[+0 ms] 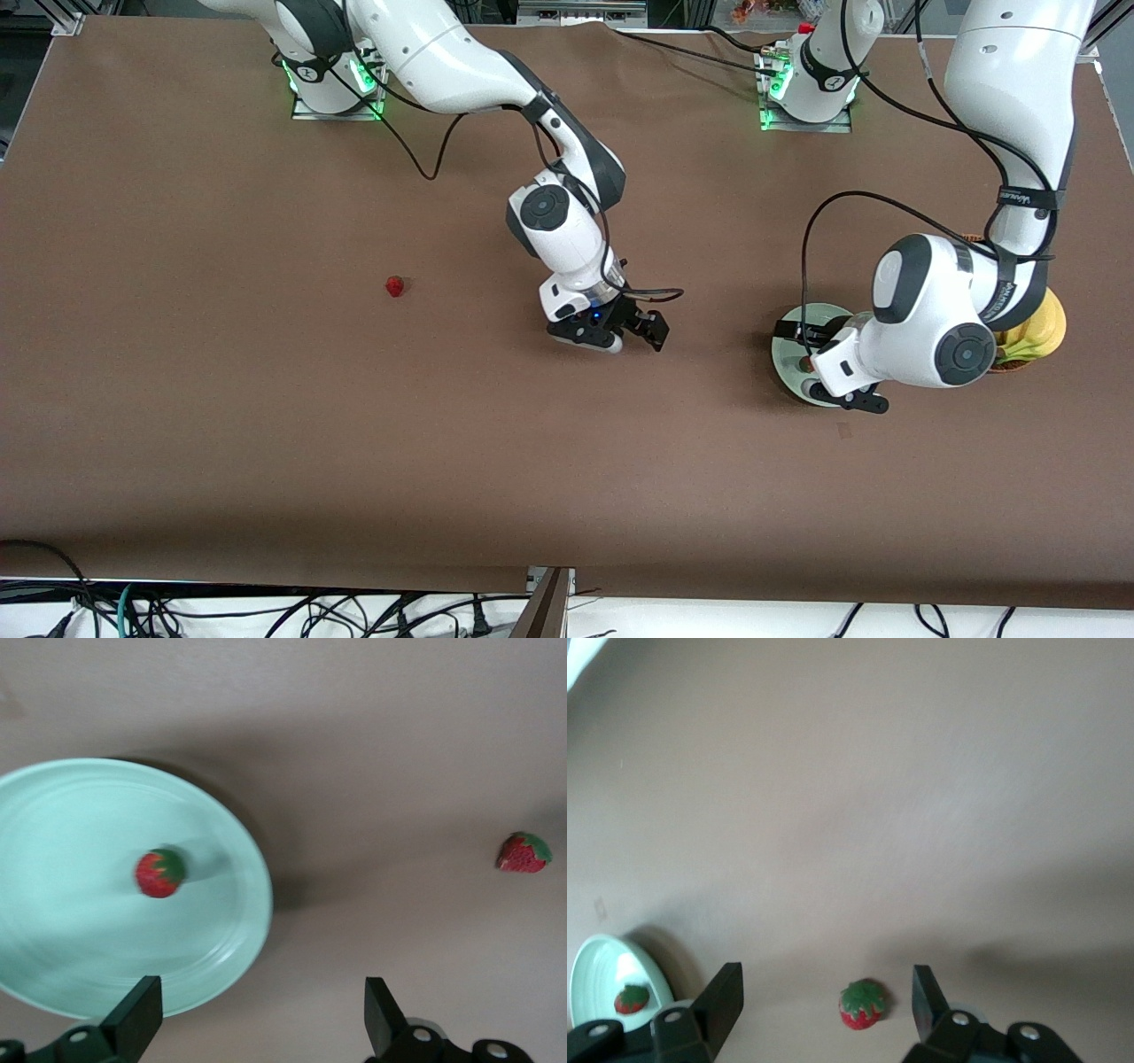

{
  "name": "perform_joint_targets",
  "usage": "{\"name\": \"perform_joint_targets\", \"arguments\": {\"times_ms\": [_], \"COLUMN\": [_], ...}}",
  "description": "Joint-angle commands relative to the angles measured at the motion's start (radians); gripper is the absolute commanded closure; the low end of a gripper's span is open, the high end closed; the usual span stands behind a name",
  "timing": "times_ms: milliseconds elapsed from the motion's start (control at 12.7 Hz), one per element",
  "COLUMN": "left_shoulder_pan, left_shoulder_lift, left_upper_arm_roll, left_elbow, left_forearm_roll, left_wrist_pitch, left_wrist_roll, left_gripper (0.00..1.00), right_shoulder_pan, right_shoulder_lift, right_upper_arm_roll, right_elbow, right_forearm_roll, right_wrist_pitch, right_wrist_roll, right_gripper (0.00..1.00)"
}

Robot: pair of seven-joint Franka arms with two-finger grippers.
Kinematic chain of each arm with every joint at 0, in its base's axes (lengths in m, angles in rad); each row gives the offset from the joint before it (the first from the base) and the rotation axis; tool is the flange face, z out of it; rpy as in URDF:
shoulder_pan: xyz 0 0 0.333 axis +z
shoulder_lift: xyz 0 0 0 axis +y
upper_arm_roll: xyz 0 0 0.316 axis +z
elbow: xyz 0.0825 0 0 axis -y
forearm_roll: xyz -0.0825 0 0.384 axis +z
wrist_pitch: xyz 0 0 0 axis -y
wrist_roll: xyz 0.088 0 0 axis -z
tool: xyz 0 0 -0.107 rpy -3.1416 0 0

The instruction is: Collect all strawberries into plate

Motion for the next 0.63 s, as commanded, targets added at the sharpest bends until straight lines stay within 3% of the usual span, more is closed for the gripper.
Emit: {"name": "perform_joint_targets", "arguments": {"times_ms": [0,158,394,551], "left_shoulder_pan": [-0.069,-0.149,-0.273,-0.312], "left_shoulder_lift": [-0.013,-0.004,0.044,0.083], "left_upper_arm_roll": [-0.018,-0.023,-0.017,-0.017], "left_elbow": [-0.075,-0.094,-0.106,-0.106], "left_forearm_roll": [-0.019,-0.015,0.002,0.071], "left_wrist_pitch": [0.126,0.212,0.372,0.462], "left_wrist_roll": [-0.181,-0.338,-0.586,-0.695], "left_gripper": [0.0,0.0,0.0,0.0], "right_shoulder_pan": [-0.013,-0.037,-0.053,-0.051], "right_shoulder_lift": [-0.138,-0.227,-0.394,-0.514], "right_upper_arm_roll": [-0.107,-0.215,-0.338,-0.393], "right_elbow": [-0.101,-0.182,-0.476,-0.683], "right_forearm_roll": [-0.008,0.002,0.005,0.005], "right_wrist_pitch": [-0.218,-0.403,-0.405,-0.388], "right_wrist_roll": [-0.175,-0.406,-0.754,-0.857], "right_gripper": [0.15,0.15,0.15,0.15]}}
